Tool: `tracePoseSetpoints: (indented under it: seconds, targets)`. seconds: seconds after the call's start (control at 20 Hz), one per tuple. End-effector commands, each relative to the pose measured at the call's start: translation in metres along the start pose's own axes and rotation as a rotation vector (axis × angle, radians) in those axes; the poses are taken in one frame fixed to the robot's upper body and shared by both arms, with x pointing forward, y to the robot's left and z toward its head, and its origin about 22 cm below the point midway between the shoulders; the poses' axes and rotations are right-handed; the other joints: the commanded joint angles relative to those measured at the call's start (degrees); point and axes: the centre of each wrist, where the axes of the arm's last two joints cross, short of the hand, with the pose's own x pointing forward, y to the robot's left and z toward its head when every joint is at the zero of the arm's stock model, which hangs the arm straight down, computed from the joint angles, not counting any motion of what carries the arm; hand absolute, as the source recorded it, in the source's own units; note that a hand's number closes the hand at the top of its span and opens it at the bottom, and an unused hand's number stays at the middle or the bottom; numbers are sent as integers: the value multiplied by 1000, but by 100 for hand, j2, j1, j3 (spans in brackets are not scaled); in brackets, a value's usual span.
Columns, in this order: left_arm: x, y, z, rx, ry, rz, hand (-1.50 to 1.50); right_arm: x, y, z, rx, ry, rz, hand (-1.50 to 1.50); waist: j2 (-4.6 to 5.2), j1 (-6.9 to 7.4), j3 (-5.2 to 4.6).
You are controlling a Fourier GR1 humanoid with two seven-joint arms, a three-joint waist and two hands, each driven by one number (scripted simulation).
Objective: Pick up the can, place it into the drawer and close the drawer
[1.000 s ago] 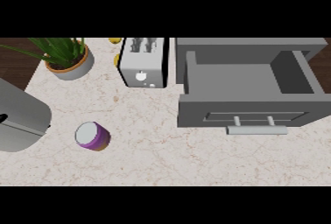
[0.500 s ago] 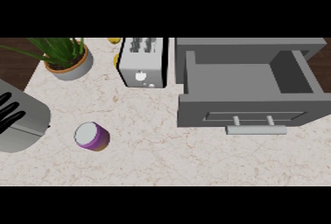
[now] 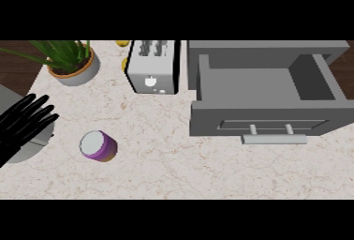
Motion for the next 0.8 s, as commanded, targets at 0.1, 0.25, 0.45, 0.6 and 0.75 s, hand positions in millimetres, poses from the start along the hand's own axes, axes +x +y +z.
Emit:
tracePoseSetpoints:
  seconds: [0.1, 0.25, 0.45, 0.6, 0.75]
  targets:
    - [-20, -6, -13, 2, 34, -34, -150, 11, 3, 5, 3, 26, -17, -150, 1, 7, -1]
    - [-64, -16, -28, 14, 42, -33, -150, 10, 8, 23, 16, -10, -10, -150, 2, -32, -4]
    - [-64, -1, -30, 59, 32, -64, -150, 1, -2, 0, 0, -6, 3, -150, 2, 10, -1]
    - [-91, -9, -47, 71, 59, -48, -150, 12, -6, 4, 17, -7, -8, -150, 4, -6, -2]
    - [-94, 1, -26, 102, 60, -37, -150, 5, -29, 23, 7, -1, -14, -150, -4, -7, 0]
